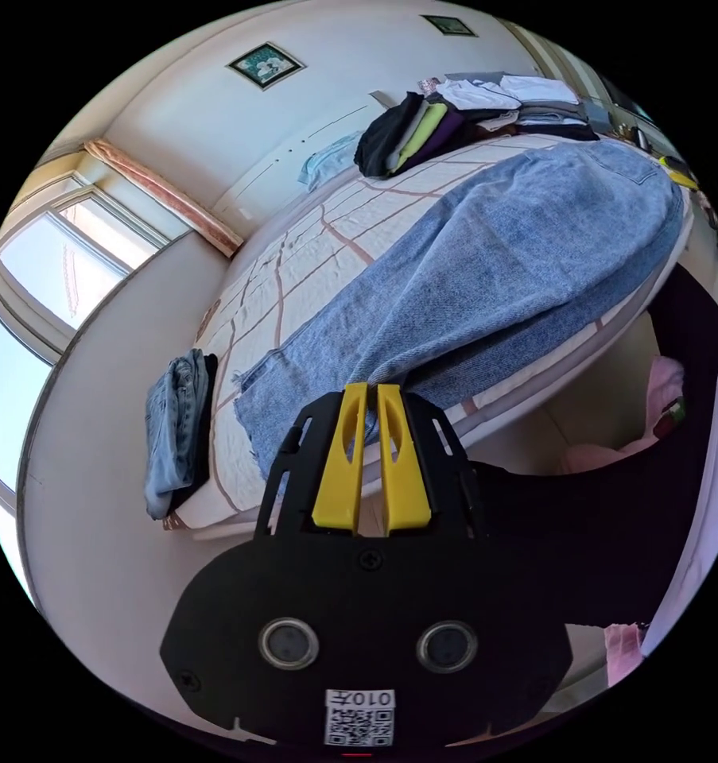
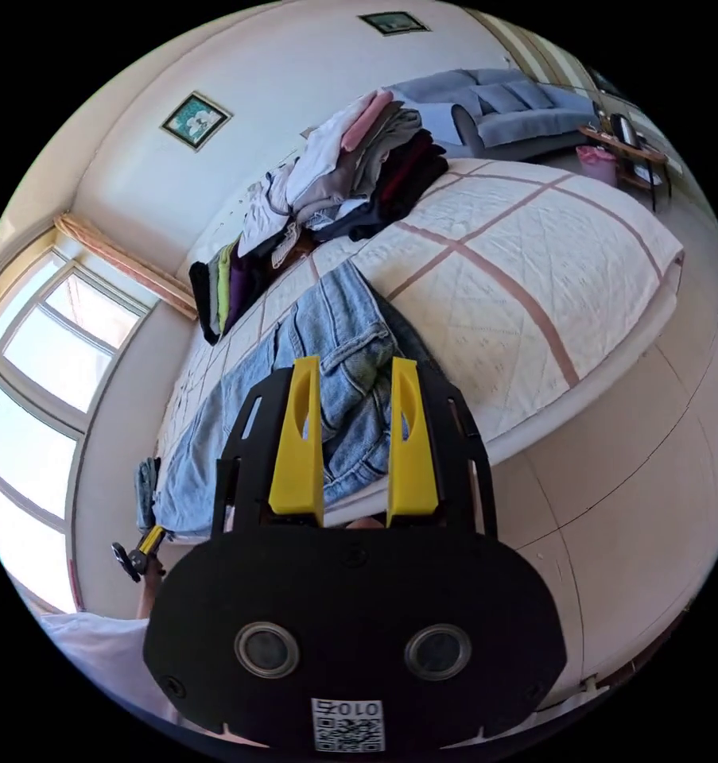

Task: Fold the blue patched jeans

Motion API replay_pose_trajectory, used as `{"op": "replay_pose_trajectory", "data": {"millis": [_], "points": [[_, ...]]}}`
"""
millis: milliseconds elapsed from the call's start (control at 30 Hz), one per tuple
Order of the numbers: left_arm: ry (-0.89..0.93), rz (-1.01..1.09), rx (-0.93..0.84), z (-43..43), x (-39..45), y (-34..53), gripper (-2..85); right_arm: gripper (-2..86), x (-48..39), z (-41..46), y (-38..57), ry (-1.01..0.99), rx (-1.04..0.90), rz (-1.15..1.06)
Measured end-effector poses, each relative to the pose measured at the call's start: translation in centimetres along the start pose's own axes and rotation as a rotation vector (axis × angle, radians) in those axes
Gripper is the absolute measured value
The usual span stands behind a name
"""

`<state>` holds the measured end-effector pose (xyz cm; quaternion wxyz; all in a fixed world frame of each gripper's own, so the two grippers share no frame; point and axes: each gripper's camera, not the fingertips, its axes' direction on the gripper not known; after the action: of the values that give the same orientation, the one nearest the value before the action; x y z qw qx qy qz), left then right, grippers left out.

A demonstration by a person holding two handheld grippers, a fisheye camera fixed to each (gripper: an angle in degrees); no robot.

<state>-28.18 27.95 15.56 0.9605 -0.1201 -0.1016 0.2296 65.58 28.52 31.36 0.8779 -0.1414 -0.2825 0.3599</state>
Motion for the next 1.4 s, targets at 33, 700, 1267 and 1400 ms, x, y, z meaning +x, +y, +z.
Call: {"op": "replay_pose_trajectory", "data": {"millis": [33,700,1267,1400], "points": [[-0.003,0.001,-0.003,-0.1,-0.1,0.5,0.1,10.8,-0.1,0.5,-0.5,0.052,0.005,-0.024],[-0.005,0.111,-0.038,-1.3,-4.5,8.6,0.2,5.4,3.2,1.4,0.1,0.138,-0.163,-0.079],[-0.035,-0.007,0.079,-3.7,-14.5,19.9,5.7,4.9,-11.7,10.8,7.9,0.493,0.202,-0.417],[0.179,-0.379,0.114,-4.3,-21.4,25.9,7.8,5.1,-23.8,15.4,10.3,0.121,0.155,-0.928]]}}
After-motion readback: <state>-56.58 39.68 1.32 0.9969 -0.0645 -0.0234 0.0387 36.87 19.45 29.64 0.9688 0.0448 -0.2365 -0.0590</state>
